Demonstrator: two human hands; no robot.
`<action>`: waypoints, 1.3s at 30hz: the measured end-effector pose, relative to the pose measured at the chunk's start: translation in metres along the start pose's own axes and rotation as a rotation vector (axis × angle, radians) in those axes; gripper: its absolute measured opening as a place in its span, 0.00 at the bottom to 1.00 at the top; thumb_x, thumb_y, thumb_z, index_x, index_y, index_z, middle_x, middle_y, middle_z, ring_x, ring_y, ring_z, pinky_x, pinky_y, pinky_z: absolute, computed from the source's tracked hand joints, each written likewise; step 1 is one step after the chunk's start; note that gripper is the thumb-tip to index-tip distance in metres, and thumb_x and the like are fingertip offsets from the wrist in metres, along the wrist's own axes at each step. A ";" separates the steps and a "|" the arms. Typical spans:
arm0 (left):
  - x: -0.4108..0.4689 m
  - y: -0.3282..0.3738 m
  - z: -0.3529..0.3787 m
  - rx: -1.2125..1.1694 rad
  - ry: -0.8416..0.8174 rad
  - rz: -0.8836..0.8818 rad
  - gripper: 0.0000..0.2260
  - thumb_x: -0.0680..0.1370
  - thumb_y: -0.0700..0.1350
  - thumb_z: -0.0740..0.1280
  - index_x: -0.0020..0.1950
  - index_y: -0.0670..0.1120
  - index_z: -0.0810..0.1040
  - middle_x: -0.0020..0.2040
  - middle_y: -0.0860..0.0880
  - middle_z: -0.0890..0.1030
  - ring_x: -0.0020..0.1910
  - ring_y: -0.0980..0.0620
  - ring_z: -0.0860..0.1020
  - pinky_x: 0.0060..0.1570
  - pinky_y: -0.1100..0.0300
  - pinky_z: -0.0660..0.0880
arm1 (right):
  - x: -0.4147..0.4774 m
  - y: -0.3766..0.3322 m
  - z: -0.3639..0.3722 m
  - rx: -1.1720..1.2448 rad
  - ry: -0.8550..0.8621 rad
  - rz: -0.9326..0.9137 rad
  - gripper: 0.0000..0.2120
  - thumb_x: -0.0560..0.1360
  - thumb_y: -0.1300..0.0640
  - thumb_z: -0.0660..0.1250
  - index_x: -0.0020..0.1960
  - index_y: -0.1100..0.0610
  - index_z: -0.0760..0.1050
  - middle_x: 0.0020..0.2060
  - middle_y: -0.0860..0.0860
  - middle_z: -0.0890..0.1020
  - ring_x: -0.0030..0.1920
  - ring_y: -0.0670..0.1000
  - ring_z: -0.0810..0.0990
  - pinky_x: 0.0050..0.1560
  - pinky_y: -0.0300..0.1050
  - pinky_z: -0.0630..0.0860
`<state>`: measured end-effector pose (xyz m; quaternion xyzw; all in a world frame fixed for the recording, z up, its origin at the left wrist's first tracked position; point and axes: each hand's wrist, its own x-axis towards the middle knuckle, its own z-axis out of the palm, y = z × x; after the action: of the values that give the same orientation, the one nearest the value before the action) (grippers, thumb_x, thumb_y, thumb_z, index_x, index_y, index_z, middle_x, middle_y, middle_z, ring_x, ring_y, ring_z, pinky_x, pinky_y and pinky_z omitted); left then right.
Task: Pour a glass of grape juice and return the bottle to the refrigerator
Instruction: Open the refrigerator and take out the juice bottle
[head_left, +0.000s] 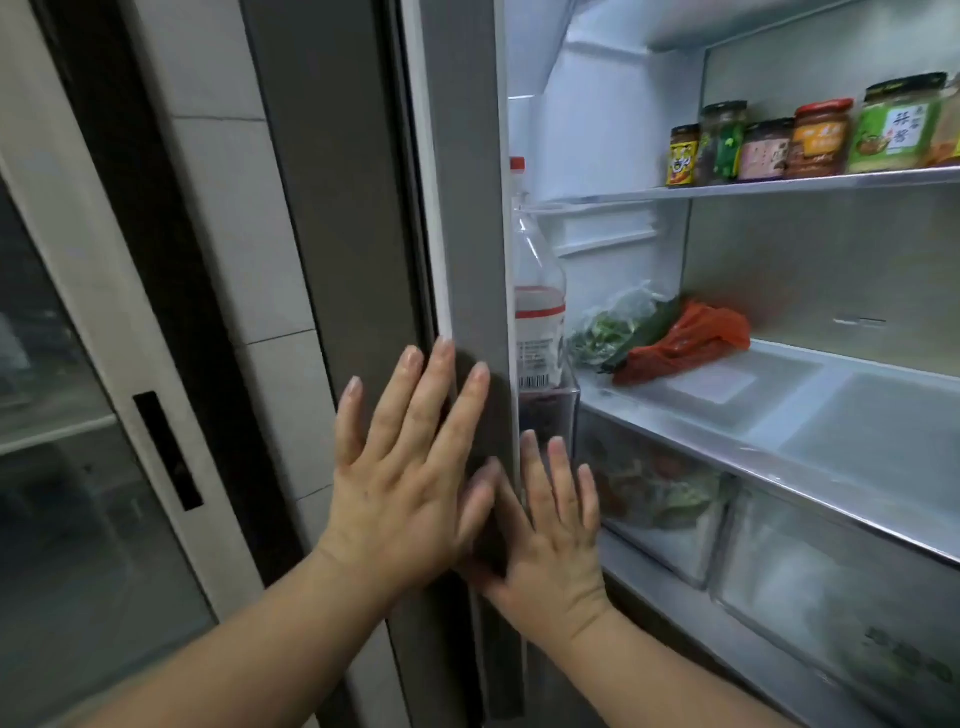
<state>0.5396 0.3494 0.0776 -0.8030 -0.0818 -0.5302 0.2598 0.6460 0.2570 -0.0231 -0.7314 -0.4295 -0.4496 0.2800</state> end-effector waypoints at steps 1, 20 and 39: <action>0.003 0.003 -0.003 -0.016 0.006 -0.055 0.31 0.76 0.56 0.62 0.76 0.47 0.62 0.77 0.42 0.60 0.76 0.44 0.58 0.72 0.41 0.51 | 0.001 -0.009 0.003 0.009 0.003 -0.010 0.42 0.73 0.32 0.56 0.79 0.51 0.49 0.79 0.54 0.44 0.79 0.57 0.44 0.73 0.60 0.50; 0.032 -0.041 0.006 0.017 -0.109 -0.386 0.41 0.73 0.62 0.59 0.79 0.43 0.48 0.79 0.40 0.50 0.78 0.40 0.49 0.75 0.43 0.45 | 0.159 -0.005 -0.001 0.166 0.066 -0.064 0.36 0.76 0.34 0.51 0.79 0.47 0.47 0.78 0.54 0.53 0.78 0.57 0.42 0.73 0.60 0.45; 0.009 -0.102 0.044 0.113 -0.486 -0.419 0.45 0.69 0.65 0.58 0.79 0.42 0.51 0.78 0.41 0.58 0.77 0.44 0.54 0.71 0.46 0.47 | 0.306 -0.012 0.025 0.909 -0.356 0.283 0.40 0.62 0.27 0.65 0.72 0.39 0.66 0.73 0.45 0.67 0.74 0.50 0.63 0.73 0.57 0.62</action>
<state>0.5376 0.4569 0.1060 -0.8561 -0.3343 -0.3594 0.1621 0.7154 0.3979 0.2410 -0.6519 -0.5196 -0.0435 0.5506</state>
